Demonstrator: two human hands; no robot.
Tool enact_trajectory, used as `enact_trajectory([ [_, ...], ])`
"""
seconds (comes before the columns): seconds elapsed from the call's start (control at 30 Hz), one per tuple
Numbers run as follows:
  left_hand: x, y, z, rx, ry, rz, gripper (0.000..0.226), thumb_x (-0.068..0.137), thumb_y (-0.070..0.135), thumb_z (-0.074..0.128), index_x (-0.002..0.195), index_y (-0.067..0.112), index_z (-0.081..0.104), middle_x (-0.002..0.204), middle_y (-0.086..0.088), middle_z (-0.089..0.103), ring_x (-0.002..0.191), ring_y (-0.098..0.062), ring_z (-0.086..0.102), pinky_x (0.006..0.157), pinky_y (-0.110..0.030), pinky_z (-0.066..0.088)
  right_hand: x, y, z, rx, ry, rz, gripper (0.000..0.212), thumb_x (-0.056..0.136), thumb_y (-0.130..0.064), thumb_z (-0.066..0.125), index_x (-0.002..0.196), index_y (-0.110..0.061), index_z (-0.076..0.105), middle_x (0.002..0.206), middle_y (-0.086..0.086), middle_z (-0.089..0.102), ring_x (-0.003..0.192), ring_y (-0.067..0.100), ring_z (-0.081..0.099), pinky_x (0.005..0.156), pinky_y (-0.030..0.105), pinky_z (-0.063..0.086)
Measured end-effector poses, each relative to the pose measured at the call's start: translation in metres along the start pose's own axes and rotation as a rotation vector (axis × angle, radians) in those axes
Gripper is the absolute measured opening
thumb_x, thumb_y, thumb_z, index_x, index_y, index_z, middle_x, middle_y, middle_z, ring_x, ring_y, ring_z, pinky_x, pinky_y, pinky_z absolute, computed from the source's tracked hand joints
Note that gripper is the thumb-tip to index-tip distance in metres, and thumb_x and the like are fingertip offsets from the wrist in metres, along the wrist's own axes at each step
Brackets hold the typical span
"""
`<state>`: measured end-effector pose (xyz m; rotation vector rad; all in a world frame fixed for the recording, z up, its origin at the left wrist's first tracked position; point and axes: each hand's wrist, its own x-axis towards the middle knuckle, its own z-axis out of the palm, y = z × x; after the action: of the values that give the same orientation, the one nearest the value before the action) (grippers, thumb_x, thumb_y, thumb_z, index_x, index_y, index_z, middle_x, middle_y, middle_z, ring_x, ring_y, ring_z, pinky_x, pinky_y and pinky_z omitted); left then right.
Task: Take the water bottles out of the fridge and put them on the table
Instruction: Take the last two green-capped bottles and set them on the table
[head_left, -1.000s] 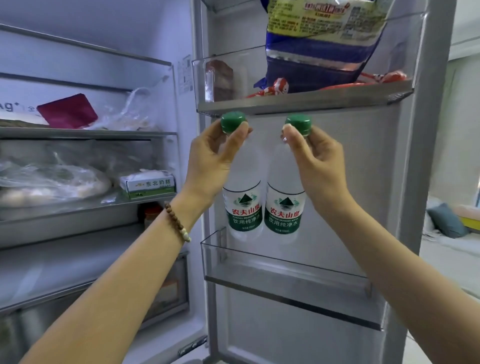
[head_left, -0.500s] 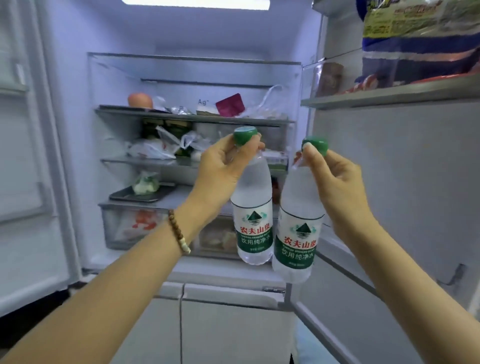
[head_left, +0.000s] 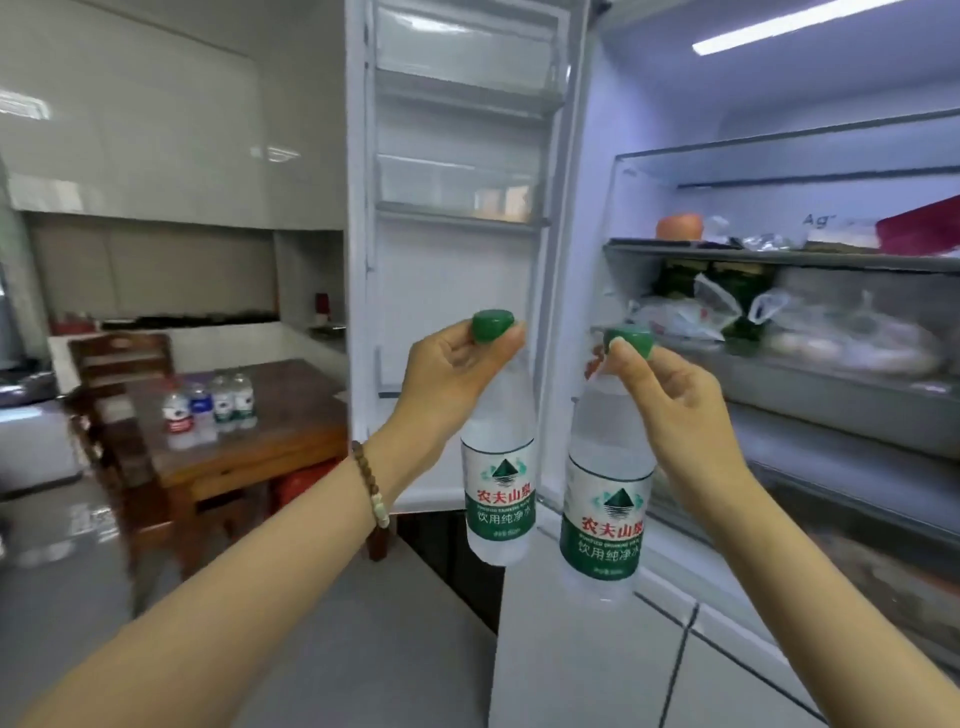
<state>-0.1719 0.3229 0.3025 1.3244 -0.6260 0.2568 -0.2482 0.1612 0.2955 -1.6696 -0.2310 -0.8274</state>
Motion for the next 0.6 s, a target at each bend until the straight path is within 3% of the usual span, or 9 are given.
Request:
enact_trajectory([
  [0.13, 0.003, -0.002, -0.1, 0.115, 0.12, 0.019, 0.018, 0.085, 0.02, 0.062, 0.101, 0.014, 0.066, 0.089, 0.005, 0.07, 0.077, 0.006, 0.066, 0.07, -0.005, 0.046, 0.017, 0.02, 0.109, 0.083, -0.145, 0.008, 0.028, 0.081, -0.037, 0.06, 0.095, -0.014, 0.071, 0.087, -0.008, 0.073, 0.083, -0.002, 0.066, 0.074, 0.005, 0.045],
  [0.27, 0.009, -0.002, -0.206, 0.261, 0.197, 0.06, 0.02, 0.085, 0.021, 0.062, 0.103, 0.013, 0.066, 0.091, 0.005, 0.071, 0.078, 0.009, 0.064, 0.067, -0.003, 0.044, 0.028, 0.037, 0.221, 0.171, -0.206, 0.045, 0.023, 0.085, -0.03, 0.061, 0.095, -0.013, 0.072, 0.089, -0.008, 0.073, 0.077, -0.011, 0.063, 0.065, 0.001, 0.042],
  [0.47, 0.036, -0.003, -0.361, 0.364, 0.272, 0.074, 0.02, 0.084, 0.022, 0.064, 0.103, 0.018, 0.064, 0.093, 0.004, 0.072, 0.083, 0.002, 0.066, 0.073, -0.008, 0.048, 0.054, 0.059, 0.384, 0.216, -0.288, 0.055, 0.028, 0.087, -0.037, 0.057, 0.104, -0.019, 0.07, 0.097, -0.01, 0.073, 0.09, -0.005, 0.064, 0.073, 0.004, 0.046],
  [0.6, 0.066, -0.018, -0.445, 0.408, 0.31, 0.082, 0.026, 0.082, 0.017, 0.065, 0.106, 0.009, 0.06, 0.093, 0.003, 0.071, 0.08, 0.003, 0.067, 0.068, -0.006, 0.047, 0.079, 0.081, 0.471, 0.288, -0.287, 0.076, 0.03, 0.089, -0.032, 0.057, 0.11, -0.013, 0.068, 0.104, -0.002, 0.072, 0.097, 0.004, 0.065, 0.078, 0.009, 0.047],
])
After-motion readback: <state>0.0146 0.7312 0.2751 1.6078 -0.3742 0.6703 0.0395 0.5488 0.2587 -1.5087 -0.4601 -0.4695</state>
